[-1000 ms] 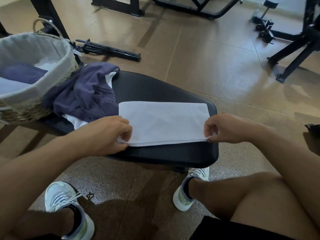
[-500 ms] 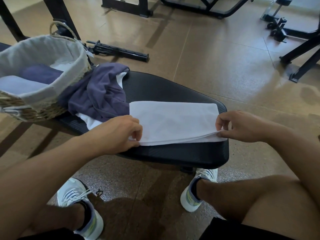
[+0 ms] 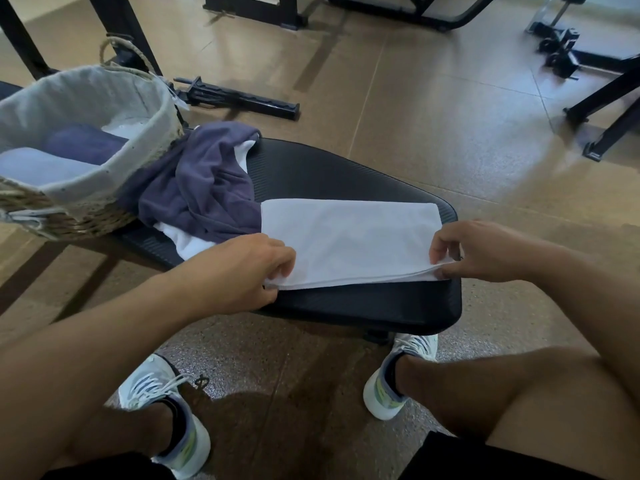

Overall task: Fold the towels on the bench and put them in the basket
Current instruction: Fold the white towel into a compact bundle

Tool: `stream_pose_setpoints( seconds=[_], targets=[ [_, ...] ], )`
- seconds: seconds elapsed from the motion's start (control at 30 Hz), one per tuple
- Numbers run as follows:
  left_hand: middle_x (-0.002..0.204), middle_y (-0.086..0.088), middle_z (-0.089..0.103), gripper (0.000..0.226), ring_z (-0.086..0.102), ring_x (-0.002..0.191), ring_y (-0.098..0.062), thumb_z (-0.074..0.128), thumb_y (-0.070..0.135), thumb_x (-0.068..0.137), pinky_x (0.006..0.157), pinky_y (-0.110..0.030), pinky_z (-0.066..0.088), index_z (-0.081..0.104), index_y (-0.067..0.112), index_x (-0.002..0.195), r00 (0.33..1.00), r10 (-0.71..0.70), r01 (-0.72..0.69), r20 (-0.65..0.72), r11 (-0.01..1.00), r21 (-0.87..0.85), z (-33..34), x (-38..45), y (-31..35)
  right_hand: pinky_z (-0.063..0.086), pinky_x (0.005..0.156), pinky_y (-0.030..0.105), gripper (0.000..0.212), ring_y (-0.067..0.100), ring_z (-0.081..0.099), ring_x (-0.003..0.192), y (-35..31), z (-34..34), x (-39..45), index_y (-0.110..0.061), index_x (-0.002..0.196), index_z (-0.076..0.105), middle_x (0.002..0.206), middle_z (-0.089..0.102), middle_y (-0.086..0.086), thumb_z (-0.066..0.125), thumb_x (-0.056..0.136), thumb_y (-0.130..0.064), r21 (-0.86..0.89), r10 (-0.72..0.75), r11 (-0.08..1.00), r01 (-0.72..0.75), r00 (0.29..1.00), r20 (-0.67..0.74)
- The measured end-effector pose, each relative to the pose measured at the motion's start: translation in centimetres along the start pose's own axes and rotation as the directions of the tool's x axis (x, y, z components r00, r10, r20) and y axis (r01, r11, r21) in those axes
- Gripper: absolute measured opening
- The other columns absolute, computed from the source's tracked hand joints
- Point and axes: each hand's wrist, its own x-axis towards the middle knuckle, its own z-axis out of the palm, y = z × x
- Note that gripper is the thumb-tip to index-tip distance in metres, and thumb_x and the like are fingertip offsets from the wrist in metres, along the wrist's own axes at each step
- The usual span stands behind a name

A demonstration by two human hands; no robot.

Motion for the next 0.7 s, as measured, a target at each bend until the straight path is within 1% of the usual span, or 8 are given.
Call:
stream_pose_setpoints(
  seconds=[0.07, 0.13, 0.23, 0.3, 0.37, 0.5, 0.63, 0.7],
  targets=[
    [0.092, 0.015, 0.051, 0.022, 0.05, 0.089, -0.012, 0.064, 0.029, 0.078, 0.077, -0.033, 0.05, 0.05, 0.033, 0.093, 1.0, 0.005, -0.005, 0.003, 0.999, 0.051, 0.2, 0.0, 0.3, 0.045, 0.07, 0.023, 0.009, 0.004, 0.059, 0.082, 0.0, 0.1, 0.2, -0.039, 0.087, 0.065, 0.084, 0.062, -0.019, 0.074, 0.088, -0.037, 0.0, -0.003, 1.0, 0.003, 1.0, -0.005],
    [0.095, 0.011, 0.052, 0.021, 0.05, 0.092, -0.015, 0.063, 0.029, 0.078, 0.078, -0.035, 0.05, 0.052, 0.028, 0.097, 1.0, 0.004, -0.003, -0.014, 0.996, 0.094, 0.6, 0.0, 0.8, 0.05, 0.076, 0.032, 0.007, 0.009, 0.061, 0.084, 0.2, 0.2, 0.5, -0.038, 0.086, 0.064, 0.085, 0.065, -0.017, 0.068, 0.092, -0.036, 0.014, 0.009, 1.0, -0.008, 1.0, -0.02],
    [0.089, 0.005, 0.055, 0.017, 0.053, 0.085, -0.019, 0.062, 0.033, 0.082, 0.073, -0.035, 0.049, 0.053, 0.022, 0.089, 0.993, 0.018, -0.001, -0.115, 0.989, 0.148, 1.5, 0.1, 1.5, 0.052, 0.079, 0.038, 0.007, 0.014, 0.063, 0.084, 0.7, 0.4, 0.6, -0.032, 0.089, 0.062, 0.086, 0.067, -0.012, 0.064, 0.095, -0.033, 0.075, 0.034, 0.997, -0.029, 0.997, -0.073],
    [0.083, 0.004, 0.056, 0.02, 0.054, 0.08, -0.021, 0.065, 0.037, 0.085, 0.069, -0.035, 0.047, 0.053, 0.021, 0.083, 0.984, 0.01, 0.013, -0.181, 0.992, 0.123, 1.9, 0.2, 1.5, 0.053, 0.081, 0.041, 0.009, 0.014, 0.063, 0.084, 0.9, 0.5, 0.6, -0.033, 0.088, 0.06, 0.086, 0.068, -0.01, 0.065, 0.095, -0.034, 0.104, 0.042, 0.994, -0.032, 0.995, -0.095],
    [0.081, 0.008, 0.055, 0.023, 0.056, 0.08, -0.02, 0.067, 0.039, 0.089, 0.069, -0.035, 0.046, 0.054, 0.022, 0.08, 0.982, -0.031, 0.038, -0.188, 0.999, 0.035, 1.5, 0.2, 1.2, 0.054, 0.081, 0.042, 0.01, 0.013, 0.064, 0.084, 0.9, 0.5, 0.5, -0.034, 0.087, 0.059, 0.086, 0.068, -0.011, 0.066, 0.095, -0.034, 0.122, 0.049, 0.992, -0.036, 0.993, -0.104],
    [0.072, 0.016, 0.055, 0.025, 0.051, 0.069, -0.002, 0.076, 0.04, 0.083, 0.062, -0.027, 0.039, 0.055, 0.03, 0.074, 0.973, -0.15, 0.129, -0.175, 0.984, -0.123, 0.3, 0.3, 0.0, 0.054, 0.081, 0.042, 0.013, 0.015, 0.065, 0.084, 0.8, 0.2, 0.3, -0.033, 0.083, 0.062, 0.084, 0.069, -0.008, 0.074, 0.089, -0.037, 0.145, 0.048, 0.989, -0.032, 0.993, -0.107],
    [0.075, 0.016, 0.052, 0.027, 0.051, 0.07, -0.007, 0.073, 0.023, 0.078, 0.064, -0.027, 0.043, 0.049, 0.034, 0.076, 0.988, -0.071, 0.063, -0.134, 0.996, -0.063, 0.2, 0.2, 0.1, 0.052, 0.077, 0.033, 0.013, 0.007, 0.065, 0.081, 0.5, -0.4, 0.0, -0.035, 0.08, 0.069, 0.08, 0.07, -0.012, 0.082, 0.08, -0.036, 0.094, 0.052, 0.994, -0.047, 0.997, -0.049],
    [0.078, 0.016, 0.05, 0.023, 0.051, 0.073, -0.009, 0.071, 0.02, 0.077, 0.064, -0.027, 0.041, 0.052, 0.032, 0.077, 0.989, -0.06, 0.055, -0.139, 0.998, -0.038, 0.0, 0.3, 0.3, 0.051, 0.076, 0.03, 0.012, 0.003, 0.064, 0.081, 0.2, -0.3, 0.1, -0.036, 0.08, 0.071, 0.08, 0.07, -0.016, 0.083, 0.08, -0.035, 0.054, 0.049, 0.997, -0.048, 0.999, -0.011]
  ],
)
